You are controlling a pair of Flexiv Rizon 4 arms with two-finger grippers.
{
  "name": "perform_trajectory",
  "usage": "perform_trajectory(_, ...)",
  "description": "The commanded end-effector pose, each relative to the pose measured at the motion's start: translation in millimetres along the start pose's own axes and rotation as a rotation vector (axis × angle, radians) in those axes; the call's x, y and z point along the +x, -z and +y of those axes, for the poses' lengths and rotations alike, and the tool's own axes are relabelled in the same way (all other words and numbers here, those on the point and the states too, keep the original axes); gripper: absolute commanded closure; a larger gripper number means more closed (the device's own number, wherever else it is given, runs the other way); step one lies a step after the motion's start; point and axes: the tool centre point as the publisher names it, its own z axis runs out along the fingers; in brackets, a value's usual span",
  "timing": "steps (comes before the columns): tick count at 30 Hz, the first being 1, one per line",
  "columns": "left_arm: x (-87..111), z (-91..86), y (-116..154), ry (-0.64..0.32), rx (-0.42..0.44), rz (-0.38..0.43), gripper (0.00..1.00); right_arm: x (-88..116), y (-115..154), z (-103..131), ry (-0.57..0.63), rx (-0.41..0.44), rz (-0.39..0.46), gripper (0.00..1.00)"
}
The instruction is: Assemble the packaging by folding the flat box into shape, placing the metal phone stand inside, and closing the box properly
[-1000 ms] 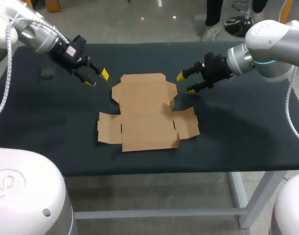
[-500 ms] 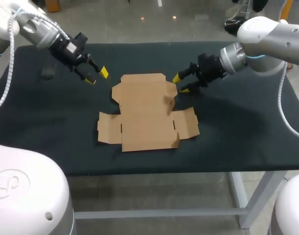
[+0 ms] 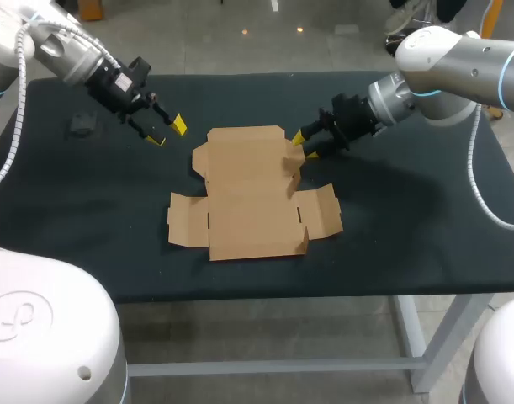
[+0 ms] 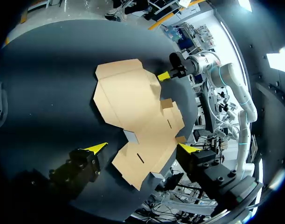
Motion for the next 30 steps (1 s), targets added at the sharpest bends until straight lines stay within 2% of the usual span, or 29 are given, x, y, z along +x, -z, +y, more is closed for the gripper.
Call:
perform_trajectory(1, -2.5, 0.6, 1.7, 0.002, -0.002, 0.005, 0.0, -2.7, -6.4, 7.8, 0.003, 0.095, 0.014, 0.53)
perform_trajectory(13, -6.9, 2.1, 3.2, 0.0, 0.001, 0.015, 0.0, -2.2, -24.0, 6.0, 0.021, 0.036, 0.056, 0.6)
perform_trajectory(17, -8.5, 3.0, 3.4, -0.001, -0.001, 0.02, 0.0, 1.5, -25.6, 3.8, 0.051, -0.004, 0.078, 0.67)
perform_trajectory(20, -10.1, 3.4, 3.0, -0.005, -0.008, 0.032, 0.0, 6.1, -26.1, 1.4, 0.083, -0.032, 0.097, 0.79)
perform_trajectory(21, -10.6, 3.3, 2.8, -0.01, -0.013, 0.041, 0.0, 7.4, -26.0, 0.4, 0.095, -0.043, 0.106, 0.92)
perform_trajectory(22, -11.2, 3.2, 2.6, -0.018, -0.02, 0.053, 0.0, 8.9, -25.4, -0.8, 0.108, -0.052, 0.114, 1.0)
perform_trajectory(30, -13.8, 3.8, 0.8, -0.077, -0.049, 0.106, 0.0, 27.6, -15.0, -10.3, 0.211, -0.136, 0.145, 1.0)
